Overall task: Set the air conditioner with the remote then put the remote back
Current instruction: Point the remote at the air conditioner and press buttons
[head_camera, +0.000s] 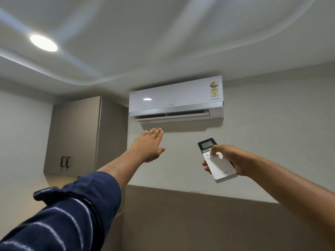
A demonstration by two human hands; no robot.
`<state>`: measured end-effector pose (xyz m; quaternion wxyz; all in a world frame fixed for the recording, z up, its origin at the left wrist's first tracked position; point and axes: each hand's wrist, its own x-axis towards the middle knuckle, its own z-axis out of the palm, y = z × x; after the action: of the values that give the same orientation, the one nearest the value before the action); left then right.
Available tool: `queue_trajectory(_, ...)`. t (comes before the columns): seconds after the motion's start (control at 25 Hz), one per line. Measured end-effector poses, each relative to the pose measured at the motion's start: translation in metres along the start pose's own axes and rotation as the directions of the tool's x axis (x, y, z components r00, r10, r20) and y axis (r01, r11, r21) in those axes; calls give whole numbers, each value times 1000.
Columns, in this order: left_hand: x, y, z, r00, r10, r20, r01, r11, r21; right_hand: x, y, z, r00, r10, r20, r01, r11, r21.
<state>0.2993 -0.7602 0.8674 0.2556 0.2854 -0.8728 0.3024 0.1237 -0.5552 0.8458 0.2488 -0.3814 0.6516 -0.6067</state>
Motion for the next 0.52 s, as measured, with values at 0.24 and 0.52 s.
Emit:
queue_trajectory(0.24,-8,-4,8,1000,5,12,-4,1000,-30,-12,-10,-22,999,6,-44,-8,999,-42)
queue_trajectory(0.52,2,1,-1,1000,-25,0,25,999,-46,-11,-11,-1,998,2,-60,-4,1000,-29)
